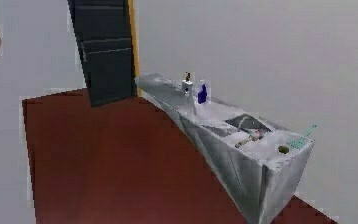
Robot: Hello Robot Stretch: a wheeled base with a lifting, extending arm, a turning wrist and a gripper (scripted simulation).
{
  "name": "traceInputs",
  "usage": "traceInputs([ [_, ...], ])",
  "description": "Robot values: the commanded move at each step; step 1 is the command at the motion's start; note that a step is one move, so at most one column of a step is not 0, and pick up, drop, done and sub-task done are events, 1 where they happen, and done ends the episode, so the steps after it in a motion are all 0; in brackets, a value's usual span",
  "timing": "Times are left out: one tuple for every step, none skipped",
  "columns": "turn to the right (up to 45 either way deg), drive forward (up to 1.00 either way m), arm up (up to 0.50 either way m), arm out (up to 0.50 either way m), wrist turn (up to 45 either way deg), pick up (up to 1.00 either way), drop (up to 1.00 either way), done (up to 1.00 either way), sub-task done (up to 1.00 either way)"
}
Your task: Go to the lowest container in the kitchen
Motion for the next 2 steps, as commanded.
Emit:
traceInputs([
  [0.0,0.5,0.0,0.0,0.0,0.0,0.0,0.0,0.0],
  [0.0,0.0,0.0,0.0,0.0,0.0,0.0,1.0,0.0],
])
